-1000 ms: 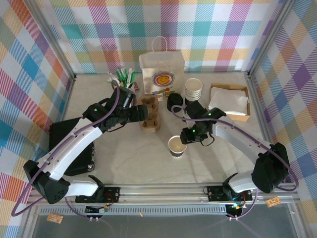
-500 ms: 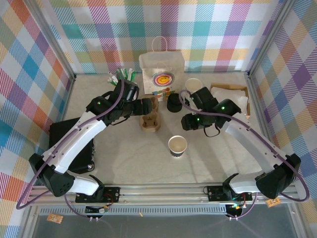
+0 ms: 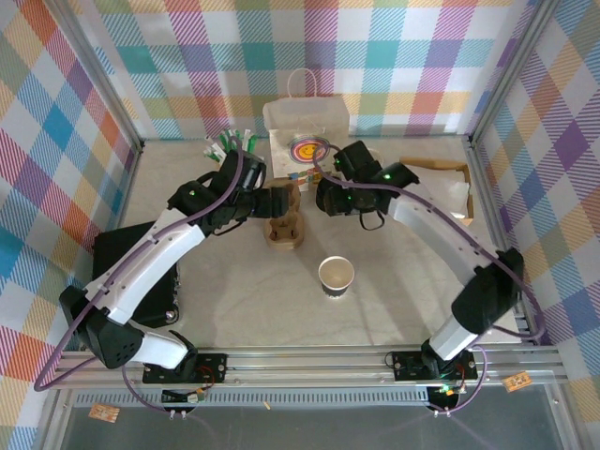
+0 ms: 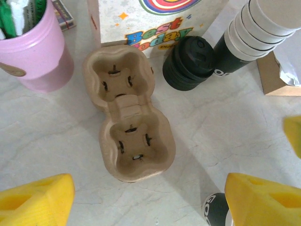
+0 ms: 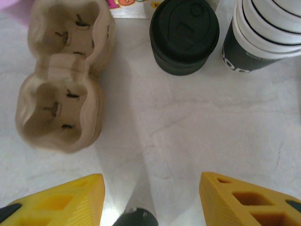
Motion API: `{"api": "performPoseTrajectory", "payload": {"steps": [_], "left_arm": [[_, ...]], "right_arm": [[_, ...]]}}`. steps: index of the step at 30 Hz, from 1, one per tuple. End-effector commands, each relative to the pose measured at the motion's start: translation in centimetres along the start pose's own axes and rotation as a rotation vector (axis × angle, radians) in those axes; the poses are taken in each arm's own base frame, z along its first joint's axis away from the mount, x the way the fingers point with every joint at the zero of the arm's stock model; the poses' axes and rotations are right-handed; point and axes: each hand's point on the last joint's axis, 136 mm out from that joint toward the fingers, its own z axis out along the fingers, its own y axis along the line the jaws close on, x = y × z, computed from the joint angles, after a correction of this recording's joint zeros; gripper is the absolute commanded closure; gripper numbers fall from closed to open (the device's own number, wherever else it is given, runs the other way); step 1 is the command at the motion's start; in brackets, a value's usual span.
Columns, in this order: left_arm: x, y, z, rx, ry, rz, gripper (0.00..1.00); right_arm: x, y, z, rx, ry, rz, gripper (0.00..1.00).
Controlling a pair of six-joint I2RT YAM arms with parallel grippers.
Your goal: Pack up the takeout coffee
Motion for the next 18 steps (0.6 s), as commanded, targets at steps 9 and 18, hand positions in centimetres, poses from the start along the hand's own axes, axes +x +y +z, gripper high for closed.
{"api": "performPoseTrajectory", "payload": {"steps": [9, 18], "left_arm": [[-1.2, 2.0, -3.7, -0.047, -0.149, 0.066, 0.14], [0.9, 2.5, -3.1, -0.018, -0.145, -0.002, 0.14]], "right_arm": [[-3.7, 0.0, 6.1, 0.109, -0.055, 0.017, 0.46], [-4.9, -0.6, 8.2, 0.135, -0.052, 0.011, 0.47]]}}
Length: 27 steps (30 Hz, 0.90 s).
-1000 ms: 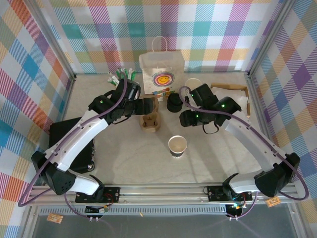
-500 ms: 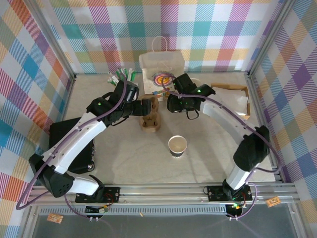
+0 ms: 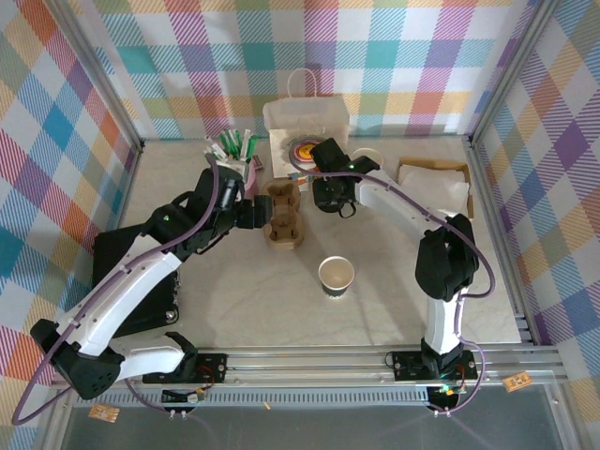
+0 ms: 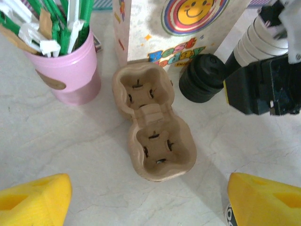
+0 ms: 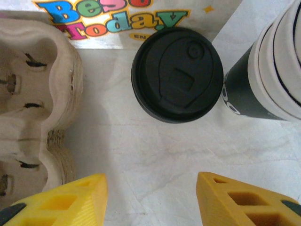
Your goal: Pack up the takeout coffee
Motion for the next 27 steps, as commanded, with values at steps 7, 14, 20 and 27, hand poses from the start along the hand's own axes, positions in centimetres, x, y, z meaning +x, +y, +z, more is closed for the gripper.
{"api": "performPoseTrajectory", "payload": {"steps": [7, 14, 20, 27], "left_arm": [[0.9, 0.0, 0.9, 0.013, -0.004, -0.061, 0.14], [1.4, 0.0, 1.3, 0.010, 0.011, -0.057, 0.14], [1.9, -0.1, 1.6, 0.013, 0.029, -0.057, 0.14], [2.9, 0.1, 1.5, 0.011, 0.062, -0.048, 0.14]], "right_arm": [[-2.2, -0.9, 1.7, 0.026, -0.040, 0.039, 0.51], [-3.2, -2.1, 4.0, 0.045, -0.037, 0.102, 0.51], [-4.3, -1.7, 5.6, 0.047, -0.058, 0.062, 0.48], [-5.2, -2.0, 7.1, 0.056, -0.074, 0.040, 0.42]]}}
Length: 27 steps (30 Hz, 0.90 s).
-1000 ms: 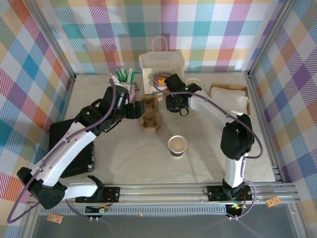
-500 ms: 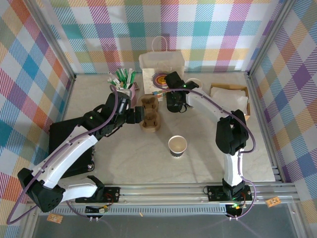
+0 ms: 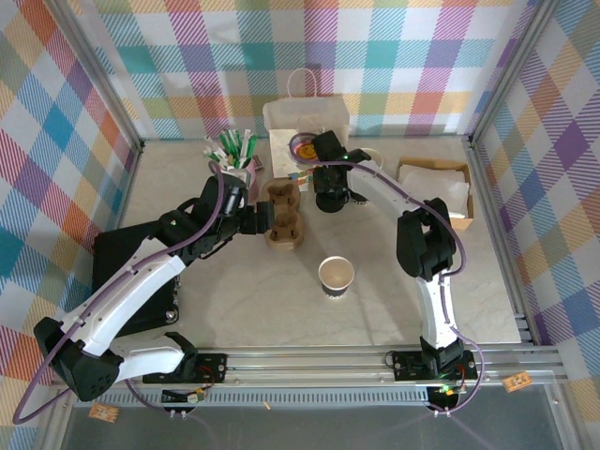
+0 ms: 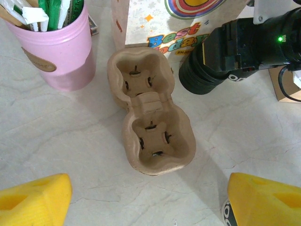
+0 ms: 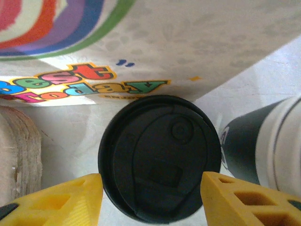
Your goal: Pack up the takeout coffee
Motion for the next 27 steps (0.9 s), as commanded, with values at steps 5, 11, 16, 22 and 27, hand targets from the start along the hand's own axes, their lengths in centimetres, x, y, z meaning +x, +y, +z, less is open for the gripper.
{"api": "performPoseTrajectory", "payload": {"steps": [5, 11, 16, 22, 27], "left_arm": [[0.8, 0.4, -0.1, -0.017, 0.032, 0.016, 0.14], [0.5, 0.6, -0.1, -0.030, 0.029, 0.017, 0.14], [0.5, 0.6, -0.1, -0.036, 0.036, 0.017, 0.14], [0.7, 0.9, -0.1, -0.045, 0.039, 0.015, 0.14], [0.5, 0.8, 0.0, -0.045, 0.039, 0.009, 0.14]], "right_arm": [[-1.6, -0.2, 1.1, 0.005, -0.033, -0.009, 0.37], [-0.8, 0.3, 2.2, -0.013, -0.005, -0.016, 0.37], [-0.2, 0.7, 2.7, -0.033, 0.018, -0.025, 0.37], [0.6, 1.6, 2.9, -0.087, 0.049, -0.036, 0.40], [1.1, 1.9, 2.3, -0.114, 0.066, -0.042, 0.41]]}}
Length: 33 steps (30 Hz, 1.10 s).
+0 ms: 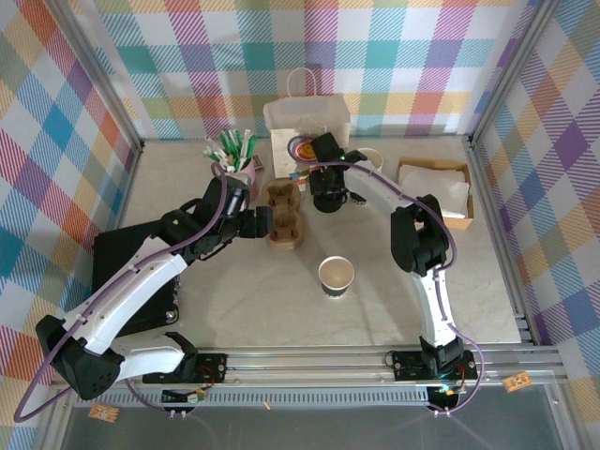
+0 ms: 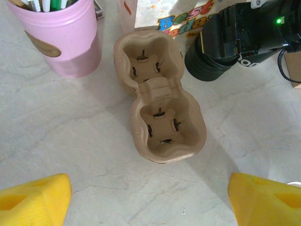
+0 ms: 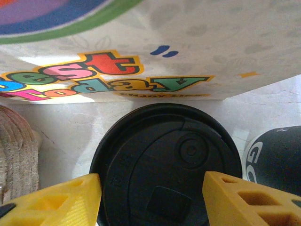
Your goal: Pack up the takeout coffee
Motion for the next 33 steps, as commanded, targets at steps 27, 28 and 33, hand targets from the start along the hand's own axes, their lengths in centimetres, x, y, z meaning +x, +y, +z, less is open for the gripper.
{"api": "performPoseTrajectory", "payload": {"steps": [27, 28, 33], "left_arm": [[-0.9, -0.3, -0.2, 0.004, 0.001, -0.035, 0.14], [-0.8, -0.4, -0.2, 0.006, 0.005, -0.033, 0.14], [-0.6, -0.5, -0.3, 0.015, 0.017, -0.033, 0.14]], "right_arm": [[-0.3, 0.3, -3.9, -0.019, -0.023, -0.066, 0.23], [-0.2, 0.0, -3.7, -0.014, -0.015, -0.052, 0.22], [0.1, 0.1, -3.0, -0.038, 0.008, -0.008, 0.22]]}}
